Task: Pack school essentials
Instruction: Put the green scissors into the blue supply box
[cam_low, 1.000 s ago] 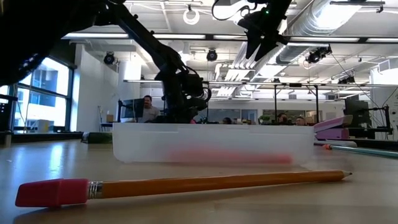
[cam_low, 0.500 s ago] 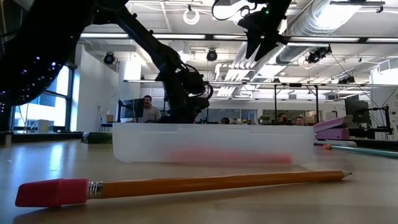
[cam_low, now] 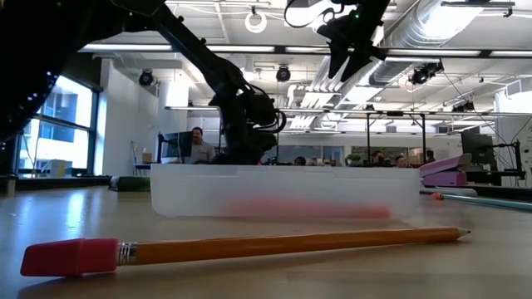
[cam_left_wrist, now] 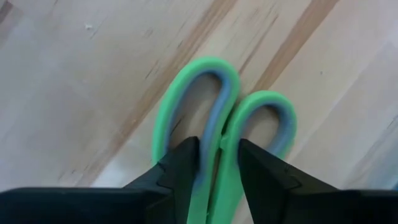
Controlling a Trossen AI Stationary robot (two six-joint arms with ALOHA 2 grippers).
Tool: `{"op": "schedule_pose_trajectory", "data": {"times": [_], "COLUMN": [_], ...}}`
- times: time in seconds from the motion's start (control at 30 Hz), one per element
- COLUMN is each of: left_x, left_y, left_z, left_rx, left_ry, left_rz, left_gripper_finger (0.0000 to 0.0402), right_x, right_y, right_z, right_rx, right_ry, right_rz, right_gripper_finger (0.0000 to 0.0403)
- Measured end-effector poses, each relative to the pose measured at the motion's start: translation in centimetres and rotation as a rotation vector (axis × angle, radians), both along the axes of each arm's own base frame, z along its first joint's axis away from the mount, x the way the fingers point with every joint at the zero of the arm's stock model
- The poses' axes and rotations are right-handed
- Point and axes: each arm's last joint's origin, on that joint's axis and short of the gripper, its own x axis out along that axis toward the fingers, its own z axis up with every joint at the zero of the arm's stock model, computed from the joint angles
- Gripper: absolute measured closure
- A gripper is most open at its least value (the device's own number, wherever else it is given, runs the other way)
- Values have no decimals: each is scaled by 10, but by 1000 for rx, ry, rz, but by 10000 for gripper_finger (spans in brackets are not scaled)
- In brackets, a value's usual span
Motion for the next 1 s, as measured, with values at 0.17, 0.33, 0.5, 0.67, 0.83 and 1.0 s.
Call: {"op": "schedule_pose_trajectory", "data": {"times": [0.17, 0.33, 0.5, 0.67, 0.83, 1.0], "left_x": [-1, -1, -1, -1, 0, -1], "left_y": [-1, 1, 2, 2, 2, 1], "left_z": [1, 6, 6, 7, 8, 17], "left_rx": [21, 74, 90, 86, 83, 94], "left_ry": [22, 74, 77, 65, 60, 44], "left_rz": [-42, -102, -118, -133, -134, -133], "left_gripper_finger": [310, 315, 331, 342, 342, 344], "right_x": [0, 0, 0, -1, -1, -1], "right_y": [0, 0, 0, -1, -1, -1], "right_z": [0, 0, 0, 0, 0, 0], "right_rx": [1, 2, -1, -18, -18, -25], "right_ry": [-1, -3, -1, 9, 11, 16], "right_rz": [-1, -4, -4, -19, -17, -19], "right_gripper_finger": [222, 222, 222, 222, 222, 222]}}
